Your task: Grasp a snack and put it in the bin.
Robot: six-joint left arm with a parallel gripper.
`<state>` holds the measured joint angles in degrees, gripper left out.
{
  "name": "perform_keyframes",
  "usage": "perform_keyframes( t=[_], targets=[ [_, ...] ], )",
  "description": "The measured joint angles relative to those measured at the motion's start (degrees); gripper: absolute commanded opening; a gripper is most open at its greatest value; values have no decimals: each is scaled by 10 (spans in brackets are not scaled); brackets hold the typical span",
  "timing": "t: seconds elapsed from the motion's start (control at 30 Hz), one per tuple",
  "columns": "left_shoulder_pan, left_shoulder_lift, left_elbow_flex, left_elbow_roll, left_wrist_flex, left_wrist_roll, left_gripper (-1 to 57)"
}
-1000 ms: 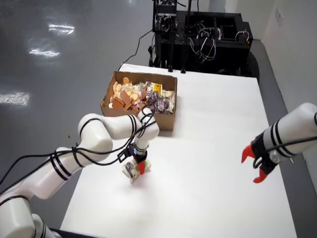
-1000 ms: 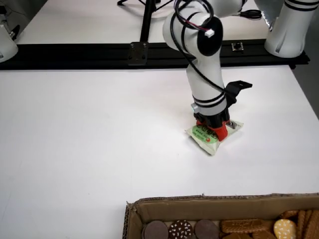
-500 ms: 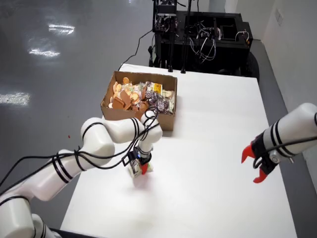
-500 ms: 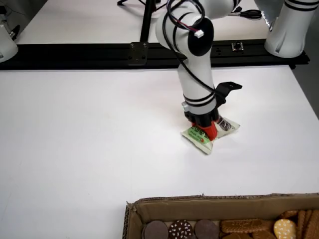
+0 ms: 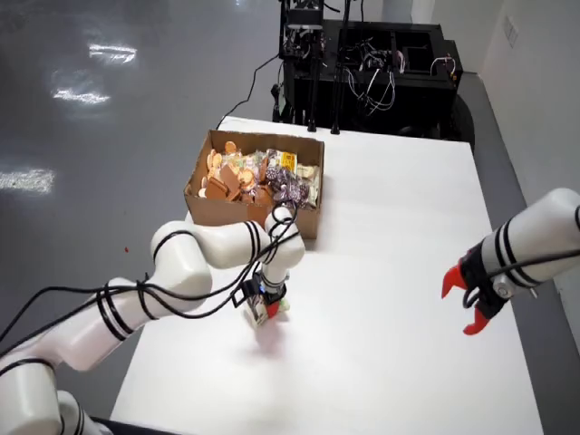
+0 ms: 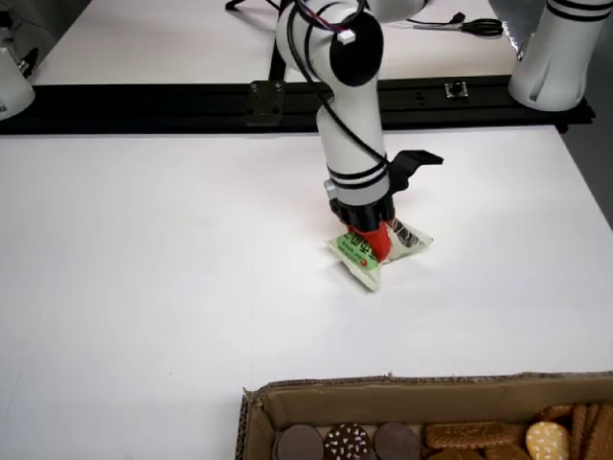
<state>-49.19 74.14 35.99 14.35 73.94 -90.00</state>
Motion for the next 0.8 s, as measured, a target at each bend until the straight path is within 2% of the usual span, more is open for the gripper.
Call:
perform_keyframes(
  t=[0.17,0.8],
  targets=[
    [-8,-16,9,9,1,0,74],
    [-18,-135,77,78,2,0,9]
  ],
)
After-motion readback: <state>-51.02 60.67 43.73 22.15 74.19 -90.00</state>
